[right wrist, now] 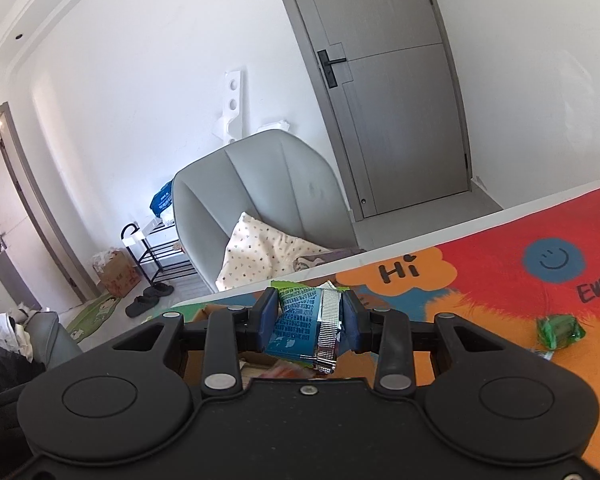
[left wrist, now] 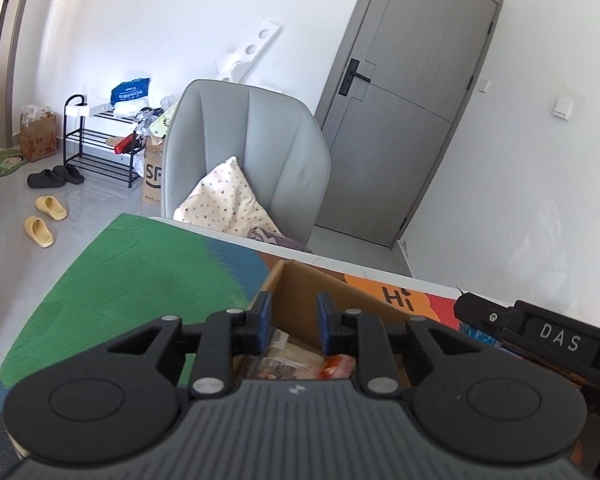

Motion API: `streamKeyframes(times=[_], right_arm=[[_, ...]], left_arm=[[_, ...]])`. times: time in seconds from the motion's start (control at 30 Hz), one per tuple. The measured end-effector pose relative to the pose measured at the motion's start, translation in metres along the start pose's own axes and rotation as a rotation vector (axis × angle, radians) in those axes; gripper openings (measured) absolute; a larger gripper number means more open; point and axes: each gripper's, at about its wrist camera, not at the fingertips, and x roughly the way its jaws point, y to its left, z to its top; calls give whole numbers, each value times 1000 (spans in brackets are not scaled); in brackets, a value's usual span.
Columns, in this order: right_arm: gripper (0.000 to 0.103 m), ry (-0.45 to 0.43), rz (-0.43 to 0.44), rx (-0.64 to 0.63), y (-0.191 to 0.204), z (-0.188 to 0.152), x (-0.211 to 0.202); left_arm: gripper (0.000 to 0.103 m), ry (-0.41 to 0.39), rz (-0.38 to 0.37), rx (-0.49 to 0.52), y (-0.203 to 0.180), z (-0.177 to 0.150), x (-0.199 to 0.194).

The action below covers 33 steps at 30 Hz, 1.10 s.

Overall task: Organize snacks
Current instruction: 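Open both grippers to drop the snacks into the box, then move both tools back toward the last two snacks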

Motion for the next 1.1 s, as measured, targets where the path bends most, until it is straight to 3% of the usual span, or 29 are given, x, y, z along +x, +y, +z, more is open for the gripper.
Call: streamKeyframes(times=[0.23, 0.27, 0.33, 0.6, 0.7, 0.8, 1.1], right_arm=[[39, 37, 18, -22, 15, -2, 14], [49, 41, 9, -25, 16, -2, 14], [58, 28, -9, -14, 14, -2, 11], [63, 14, -54, 11, 0, -5, -9], [63, 25, -70, 24, -8, -8, -14], [65, 31, -79, 40, -17, -10, -20], [90, 61, -92, 71, -49, -17, -43]], left_arm=[[29, -10, 29, -34, 18, 4, -5], [33, -10, 31, -36, 19, 4, -6], [38, -11, 33, -39, 21, 4, -8], [73, -29, 14, -29, 12, 0, -18], [81, -29, 9, -15, 5, -2, -20], [85, -20, 1, -2, -4, -5, -21], [90, 41, -13, 52, -30, -18, -22]])
